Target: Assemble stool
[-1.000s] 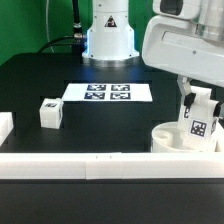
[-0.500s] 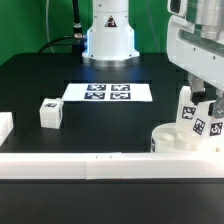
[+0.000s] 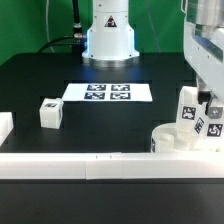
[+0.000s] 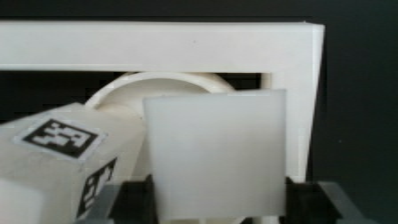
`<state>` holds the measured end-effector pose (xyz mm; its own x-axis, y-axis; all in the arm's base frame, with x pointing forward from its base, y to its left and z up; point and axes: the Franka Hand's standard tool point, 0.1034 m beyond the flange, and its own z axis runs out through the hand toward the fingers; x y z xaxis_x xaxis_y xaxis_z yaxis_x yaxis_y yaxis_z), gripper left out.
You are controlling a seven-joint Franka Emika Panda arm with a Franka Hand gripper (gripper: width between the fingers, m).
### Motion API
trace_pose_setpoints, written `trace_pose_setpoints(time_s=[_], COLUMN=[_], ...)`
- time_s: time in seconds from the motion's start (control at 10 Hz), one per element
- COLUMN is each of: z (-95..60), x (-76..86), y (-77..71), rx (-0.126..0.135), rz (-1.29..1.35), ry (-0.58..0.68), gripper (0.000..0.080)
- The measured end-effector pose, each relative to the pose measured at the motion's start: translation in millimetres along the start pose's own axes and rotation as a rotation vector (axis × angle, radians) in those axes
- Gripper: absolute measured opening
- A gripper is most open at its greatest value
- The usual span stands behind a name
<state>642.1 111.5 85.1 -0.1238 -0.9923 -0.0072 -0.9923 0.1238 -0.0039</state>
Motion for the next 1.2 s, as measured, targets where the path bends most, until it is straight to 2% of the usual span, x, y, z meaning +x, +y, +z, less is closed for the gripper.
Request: trace_pose_setpoints(time_s=[0.2,0.5,1.0,1.1,1.2], z=[0.1,-1.1,-1.3,-1.2,-1.8], x=[-0.2,-6.0,-8.1,-7.3,-8.1], y=[0.4,0.5,-0.1,-1.9,1.8], rx=[0.032,0.09,0.1,0.158,0.167], rz=[0.175,0.273,0.322,0.408,0.393], ry=[-0.027,-0.074,-0.104,-0.144,-0.158], gripper=[0.0333,0.0333,0.0333,0.0333,0.0333])
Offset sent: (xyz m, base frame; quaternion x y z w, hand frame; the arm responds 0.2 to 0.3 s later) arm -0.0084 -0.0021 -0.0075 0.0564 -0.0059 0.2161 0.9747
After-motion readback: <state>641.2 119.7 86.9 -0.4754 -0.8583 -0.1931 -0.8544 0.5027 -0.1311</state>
